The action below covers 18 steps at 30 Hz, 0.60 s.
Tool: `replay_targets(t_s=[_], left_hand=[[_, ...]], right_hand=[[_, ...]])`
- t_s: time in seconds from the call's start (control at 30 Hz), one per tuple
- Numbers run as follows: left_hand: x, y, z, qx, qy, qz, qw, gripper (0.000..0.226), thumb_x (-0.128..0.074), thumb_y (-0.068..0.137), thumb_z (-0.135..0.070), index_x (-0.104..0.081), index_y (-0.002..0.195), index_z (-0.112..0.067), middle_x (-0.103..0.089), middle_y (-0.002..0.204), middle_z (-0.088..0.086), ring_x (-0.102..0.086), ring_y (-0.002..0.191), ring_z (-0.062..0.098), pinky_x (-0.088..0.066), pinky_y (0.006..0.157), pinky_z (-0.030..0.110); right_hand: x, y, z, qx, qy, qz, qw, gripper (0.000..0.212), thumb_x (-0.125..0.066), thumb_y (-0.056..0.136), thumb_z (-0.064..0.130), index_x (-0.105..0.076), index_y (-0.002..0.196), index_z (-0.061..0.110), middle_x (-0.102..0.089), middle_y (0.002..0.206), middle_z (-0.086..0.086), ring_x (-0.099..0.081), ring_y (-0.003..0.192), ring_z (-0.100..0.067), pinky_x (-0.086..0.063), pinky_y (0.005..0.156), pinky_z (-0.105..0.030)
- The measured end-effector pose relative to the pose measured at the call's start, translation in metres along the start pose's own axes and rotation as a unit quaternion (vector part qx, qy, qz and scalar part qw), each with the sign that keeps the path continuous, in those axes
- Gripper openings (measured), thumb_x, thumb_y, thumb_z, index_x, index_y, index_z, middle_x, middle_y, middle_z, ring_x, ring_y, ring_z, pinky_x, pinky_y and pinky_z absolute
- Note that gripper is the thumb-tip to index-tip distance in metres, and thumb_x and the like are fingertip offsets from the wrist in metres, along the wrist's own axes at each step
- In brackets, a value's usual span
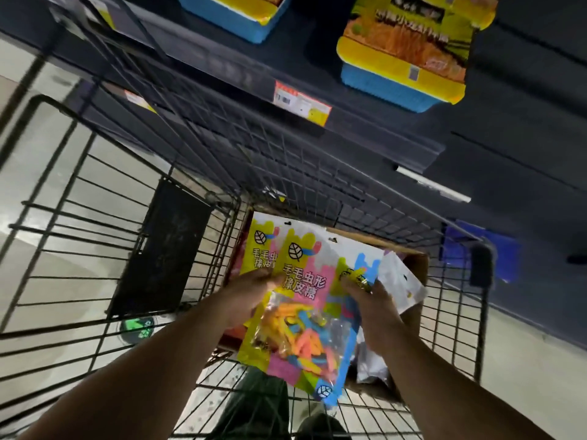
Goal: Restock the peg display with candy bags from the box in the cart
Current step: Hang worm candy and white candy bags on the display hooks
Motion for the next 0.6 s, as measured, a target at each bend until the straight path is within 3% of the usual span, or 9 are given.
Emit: replay_targets(t_s=[0.07,0.13,0.17,0.23,0.3,0.37,0.5,0.57,0.6], left_hand=[[-0.005,0.005,-0.007,0.014,-0.091,-0.002,0.996,0.033,-0.064,0.094,-0.041,-0.066,0.119,-0.02,-0.065,0.114,-0.001,-0.061,0.106,0.018,-0.048,0.085,0.026],[-0.003,0.022,-0.013,-0.001,-0.142,-0.062,0.988,0.029,-0.076,0.081,-0.05,-0.07,0.093,-0.024,-0.07,0.096,0.003,-0.067,0.079,0.007,-0.048,0.065,0.021],[0.003,0.029,-0.014,-0.007,-0.146,-0.129,0.981,0.029,-0.078,0.081,-0.047,-0.071,0.095,-0.022,-0.071,0.099,0.005,-0.07,0.081,0.007,-0.048,0.064,0.021],[0.013,0.049,-0.014,0.021,-0.087,-0.258,0.962,0.045,-0.076,0.085,-0.039,-0.068,0.115,-0.007,-0.07,0.116,0.013,-0.069,0.103,0.026,-0.05,0.077,0.032],[0.017,0.06,-0.017,0.034,-0.096,-0.255,0.962,0.059,-0.077,0.085,-0.034,-0.059,0.127,0.003,-0.065,0.128,0.021,-0.063,0.114,0.037,-0.049,0.087,0.04],[0.014,0.068,-0.017,0.027,-0.099,-0.239,0.966,0.063,-0.082,0.08,-0.033,-0.059,0.13,-0.002,-0.067,0.125,0.016,-0.064,0.111,0.035,-0.048,0.084,0.036],[0.001,0.072,-0.017,0.006,-0.088,-0.223,0.971,0.046,-0.083,0.081,-0.027,-0.067,0.116,-0.003,-0.068,0.097,0.011,-0.064,0.083,0.017,-0.046,0.072,0.026],[-0.007,0.066,-0.021,0.013,-0.07,-0.205,0.976,0.031,-0.078,0.086,-0.031,-0.063,0.099,-0.007,-0.06,0.083,0.011,-0.06,0.07,0.011,-0.043,0.062,0.023],[-0.009,0.06,-0.023,0.016,-0.056,-0.191,0.98,0.03,-0.076,0.087,-0.034,-0.061,0.098,-0.01,-0.058,0.086,0.012,-0.058,0.075,0.015,-0.041,0.065,0.025]], right_hand=[[0.002,0.004,-0.004,-0.001,0.034,-0.017,0.999,0.021,-0.075,0.086,0.023,-0.069,0.1,0.009,-0.073,0.101,-0.024,-0.07,0.088,-0.04,-0.053,0.074,-0.043],[0.008,0.004,-0.005,0.006,0.022,-0.009,1.0,0.023,-0.074,0.087,0.028,-0.07,0.102,0.011,-0.076,0.094,-0.017,-0.073,0.089,-0.037,-0.056,0.073,-0.044],[0.013,0.003,-0.005,0.01,0.011,-0.014,1.0,0.02,-0.073,0.088,0.027,-0.07,0.1,0.011,-0.077,0.088,-0.014,-0.075,0.083,-0.033,-0.056,0.067,-0.037],[0.027,0.003,-0.006,0.03,0.0,-0.049,0.998,0.013,-0.07,0.091,0.024,-0.069,0.093,0.011,-0.075,0.077,-0.006,-0.073,0.069,-0.026,-0.055,0.056,-0.028],[0.04,0.003,-0.007,0.041,-0.026,-0.102,0.994,0.015,-0.068,0.091,0.032,-0.066,0.086,0.018,-0.072,0.081,-0.005,-0.07,0.073,-0.026,-0.06,0.068,-0.036],[0.054,0.004,-0.012,0.036,-0.038,-0.13,0.99,0.023,-0.067,0.089,0.046,-0.063,0.084,0.024,-0.073,0.087,-0.006,-0.071,0.079,-0.027,-0.061,0.075,-0.043],[0.074,-0.008,-0.019,0.03,0.001,-0.141,0.99,0.022,-0.063,0.092,0.045,-0.06,0.084,0.025,-0.068,0.078,-0.001,-0.065,0.063,-0.017,-0.05,0.045,-0.02],[0.081,-0.015,-0.02,0.034,0.025,-0.135,0.99,0.023,-0.064,0.092,0.044,-0.062,0.087,0.022,-0.066,0.073,0.001,-0.063,0.061,-0.016,-0.049,0.043,-0.017],[0.085,-0.017,-0.023,0.039,0.035,-0.13,0.99,0.027,-0.065,0.091,0.044,-0.065,0.091,0.018,-0.067,0.074,0.0,-0.065,0.063,-0.018,-0.053,0.048,-0.02]])
Point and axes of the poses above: each hand's wrist, its own y-axis towards the middle knuckle, its own x-axis out of the back of the hand, z = x × y, the point moved 1 cm from there along y, towards the middle knuckle
